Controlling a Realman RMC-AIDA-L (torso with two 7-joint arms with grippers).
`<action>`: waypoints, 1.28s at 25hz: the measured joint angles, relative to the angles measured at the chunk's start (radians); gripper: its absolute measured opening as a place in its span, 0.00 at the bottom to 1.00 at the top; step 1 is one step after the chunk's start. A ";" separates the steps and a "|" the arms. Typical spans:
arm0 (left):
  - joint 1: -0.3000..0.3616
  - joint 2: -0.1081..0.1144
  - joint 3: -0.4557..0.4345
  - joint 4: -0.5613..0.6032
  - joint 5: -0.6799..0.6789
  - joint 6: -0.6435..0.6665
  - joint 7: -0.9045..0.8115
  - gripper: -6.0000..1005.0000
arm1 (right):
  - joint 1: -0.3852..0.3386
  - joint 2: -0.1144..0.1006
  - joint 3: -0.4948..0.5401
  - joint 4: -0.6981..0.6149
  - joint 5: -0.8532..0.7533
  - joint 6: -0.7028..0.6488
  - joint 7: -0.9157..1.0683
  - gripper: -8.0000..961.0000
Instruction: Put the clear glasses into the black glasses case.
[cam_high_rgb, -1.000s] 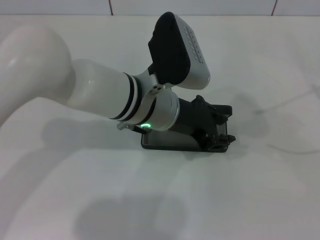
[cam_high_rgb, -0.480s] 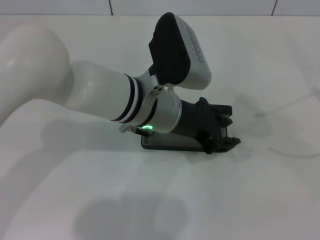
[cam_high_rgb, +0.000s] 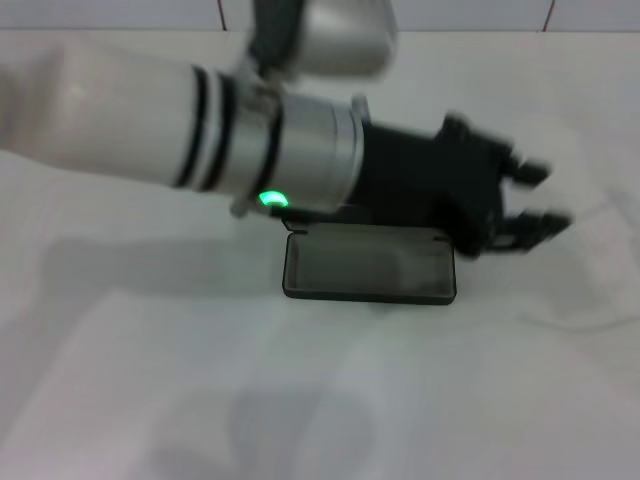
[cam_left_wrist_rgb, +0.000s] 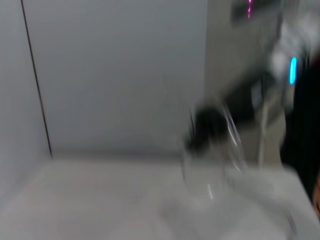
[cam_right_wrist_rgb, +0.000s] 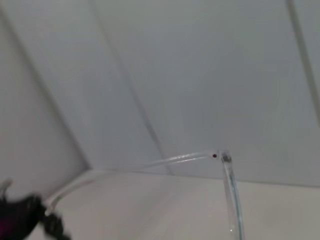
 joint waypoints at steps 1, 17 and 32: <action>0.016 0.000 -0.024 0.030 -0.035 0.008 0.017 0.42 | 0.004 -0.002 0.000 0.022 0.007 -0.016 -0.024 0.11; 0.116 0.001 -0.236 -0.219 -0.783 0.425 0.365 0.24 | 0.206 0.053 -0.093 0.461 0.017 -0.125 -0.501 0.11; 0.050 -0.002 -0.229 -0.523 -0.814 0.494 0.527 0.12 | 0.400 0.082 -0.275 0.622 0.033 -0.034 -0.538 0.11</action>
